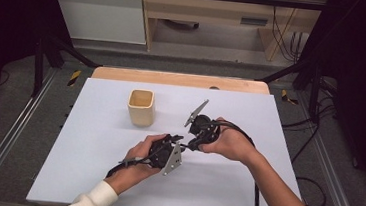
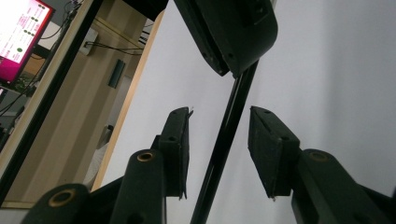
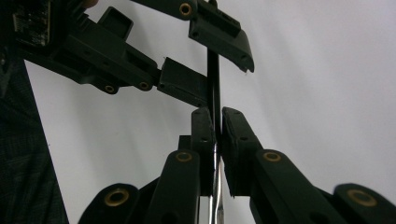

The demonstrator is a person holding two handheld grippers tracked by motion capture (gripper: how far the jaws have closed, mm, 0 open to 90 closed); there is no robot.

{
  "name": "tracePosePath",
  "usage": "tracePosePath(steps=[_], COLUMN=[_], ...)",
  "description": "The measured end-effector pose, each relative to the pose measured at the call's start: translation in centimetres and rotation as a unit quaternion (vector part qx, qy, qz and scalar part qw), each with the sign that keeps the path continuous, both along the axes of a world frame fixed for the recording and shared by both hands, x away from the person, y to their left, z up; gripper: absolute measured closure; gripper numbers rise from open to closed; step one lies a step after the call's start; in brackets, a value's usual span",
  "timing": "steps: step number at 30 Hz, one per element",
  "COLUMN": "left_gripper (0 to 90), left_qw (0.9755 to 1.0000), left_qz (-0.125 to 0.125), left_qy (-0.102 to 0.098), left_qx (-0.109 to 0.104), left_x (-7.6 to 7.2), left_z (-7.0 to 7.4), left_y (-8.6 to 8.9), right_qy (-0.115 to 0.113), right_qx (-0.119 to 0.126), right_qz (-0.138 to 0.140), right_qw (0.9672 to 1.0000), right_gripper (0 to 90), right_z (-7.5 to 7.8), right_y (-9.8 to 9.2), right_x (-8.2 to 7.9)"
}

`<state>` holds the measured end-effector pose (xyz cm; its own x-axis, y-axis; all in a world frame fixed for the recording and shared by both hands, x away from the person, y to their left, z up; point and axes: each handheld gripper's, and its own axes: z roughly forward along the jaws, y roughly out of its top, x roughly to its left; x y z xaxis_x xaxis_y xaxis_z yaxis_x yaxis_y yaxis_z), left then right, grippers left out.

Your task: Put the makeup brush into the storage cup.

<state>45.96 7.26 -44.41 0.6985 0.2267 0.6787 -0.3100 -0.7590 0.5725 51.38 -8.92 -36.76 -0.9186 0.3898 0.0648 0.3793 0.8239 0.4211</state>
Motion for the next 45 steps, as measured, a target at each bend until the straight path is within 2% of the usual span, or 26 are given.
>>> tracePosePath(steps=[1,4,5,6,7,14,17,19,20,21,23,26,29,30,31,34,35,36,37,38,40,41,42,43,44,45], left_gripper=[60.4,64.0,66.2,68.5,71.3,82.1,83.7,83.7,83.7,83.7,83.7,83.7,83.6,83.6,83.6,83.6,83.6,83.6,83.6,83.6,83.6,83.6,83.6,83.6,83.6,83.6], left_qw=[0.9978,0.9981,0.9999,0.9999,0.9974,0.9970,0.9984,0.9981,0.9996,0.9964,0.9966,0.9969,0.9975,0.9997,0.9999,0.9995,0.9995,0.9994,0.9996,0.9997,0.9997,0.9997,0.9998,0.9998,0.9997,0.9997], left_qz=[0.004,0.001,-0.007,-0.010,-0.009,-0.011,-0.013,-0.015,-0.018,-0.015,-0.017,-0.015,-0.013,-0.016,-0.015,-0.012,-0.012,-0.010,-0.009,-0.004,-0.002,0.001,0.006,0.010,0.013,0.015], left_qy=[-0.019,-0.016,0.003,0.002,-0.017,-0.007,0.001,-0.001,0.011,-0.008,-0.010,-0.016,-0.020,-0.010,-0.005,-0.020,-0.020,-0.022,-0.022,-0.023,-0.024,-0.016,-0.020,-0.018,-0.019,-0.015], left_qx=[0.064,0.060,0.008,0.008,0.070,0.076,0.054,0.059,0.017,0.083,0.081,0.076,0.067,0.017,-0.002,0.021,0.021,0.023,0.014,0.011,0.010,-0.018,-0.001,-0.002,0.002,-0.014], left_x=[0.0,0.0,-0.1,-0.1,-0.1,-0.3,-0.5,-0.5,-0.6,-0.6,-0.8,-0.9,-1.1,-1.3,-1.5,-1.8,-1.8,-1.9,-2.0,-2.2,-2.3,-2.3,-2.3,-2.3,-2.3,-2.2], left_z=[0.7,0.6,-0.2,-0.3,0.4,0.1,-0.5,-0.4,-1.0,-0.2,-0.2,0.0,0.1,-0.3,-0.4,0.4,0.4,0.6,0.6,0.9,1.0,0.8,1.1,1.2,1.5,1.5], left_y=[0.4,0.3,0.0,0.0,0.3,0.3,0.5,0.7,0.5,1.1,1.3,1.6,1.8,1.8,1.8,2.6,2.6,2.9,3.1,3.6,3.9,3.9,4.3,4.6,4.9,5.0], right_qy=[0.000,0.001,0.002,0.003,0.003,0.004,0.001,-0.001,-0.017,-0.031,-0.054,-0.089,-0.130,-0.139,-0.149,-0.167,-0.174,-0.174,-0.182,-0.194,-0.197,-0.197,-0.205,-0.205,-0.215,-0.220], right_qx=[0.001,0.003,0.004,0.005,0.005,0.005,0.020,0.026,0.040,0.058,0.078,0.110,0.122,0.130,0.133,0.158,0.168,0.168,0.175,0.199,0.215,0.215,0.216,0.216,0.219,0.223], right_qz=[0.000,0.002,0.003,0.001,0.001,0.007,0.002,-0.004,-0.002,-0.017,-0.030,-0.062,-0.098,-0.106,-0.115,-0.150,-0.160,-0.160,-0.165,-0.175,-0.187,-0.187,-0.203,-0.203,-0.220,-0.229], right_qw=[1.0000,1.0000,1.0000,1.0000,1.0000,1.0000,0.9998,0.9996,0.9990,0.9977,0.9951,0.9880,0.9792,0.9760,0.9730,0.9616,0.9572,0.9572,0.9535,0.9445,0.9382,0.9382,0.9328,0.9328,0.9260,0.9218], right_gripper=[83.8,83.8,83.8,83.8,83.8,83.7,78.8,75.8,70.2,67.0,59.1,47.5,29.1,23.6,18.0,9.5,7.6,7.6,7.5,7.0,7.8,7.8,8.0,8.0,9.0,9.3], right_z=[0.0,0.1,0.2,0.2,0.2,0.0,0.0,0.1,0.2,0.6,1.1,1.4,1.3,1.3,1.2,1.2,1.2,1.2,1.1,0.9,0.5,0.5,-0.2,-0.2,-0.9,-1.2], right_y=[0.0,0.0,0.0,0.1,0.1,0.2,0.2,0.2,0.0,-0.2,-0.6,-1.1,-1.3,-1.4,-1.5,-1.9,-2.1,-2.1,-2.3,-3.0,-3.6,-3.6,-4.2,-4.2,-4.8,-5.1], right_x=[0.0,0.0,0.0,0.0,0.0,-0.1,-0.1,-0.1,0.0,0.0,0.1,0.3,0.2,0.3,0.4,0.5,0.5,0.5,0.4,0.3,0.2,0.2,-0.1,-0.1,-0.6,-0.9])
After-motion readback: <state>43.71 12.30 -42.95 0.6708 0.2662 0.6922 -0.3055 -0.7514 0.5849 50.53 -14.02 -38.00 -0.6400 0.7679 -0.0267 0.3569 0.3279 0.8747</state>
